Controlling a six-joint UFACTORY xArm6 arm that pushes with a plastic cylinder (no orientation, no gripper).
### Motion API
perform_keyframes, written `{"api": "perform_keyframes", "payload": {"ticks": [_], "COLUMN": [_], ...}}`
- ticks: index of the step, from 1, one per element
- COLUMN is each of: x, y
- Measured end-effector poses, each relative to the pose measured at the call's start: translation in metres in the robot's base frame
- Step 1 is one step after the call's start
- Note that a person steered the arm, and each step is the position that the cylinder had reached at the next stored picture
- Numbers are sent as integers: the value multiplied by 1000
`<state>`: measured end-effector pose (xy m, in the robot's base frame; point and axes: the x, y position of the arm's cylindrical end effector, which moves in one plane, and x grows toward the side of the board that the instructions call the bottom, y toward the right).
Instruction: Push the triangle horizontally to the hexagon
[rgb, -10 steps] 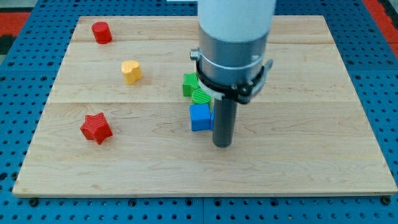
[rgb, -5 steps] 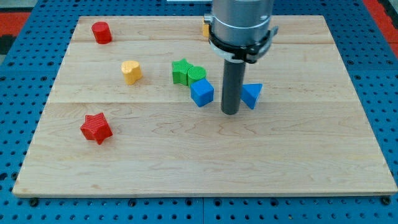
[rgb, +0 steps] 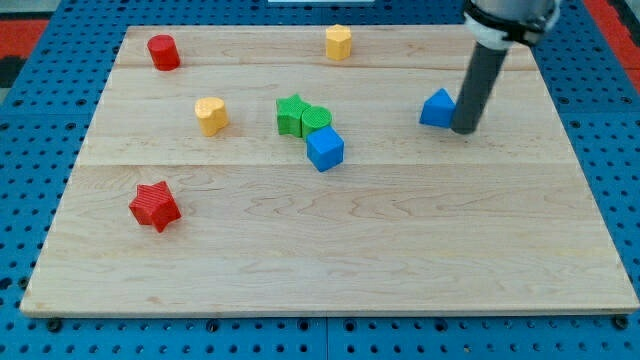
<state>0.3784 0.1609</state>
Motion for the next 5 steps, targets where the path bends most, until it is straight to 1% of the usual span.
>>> {"api": "perform_keyframes", "payload": {"ticks": [1, 2, 3, 4, 5], "x": [20, 19, -47, -88, -102], "y": [1, -30, -29, -36, -33]}}
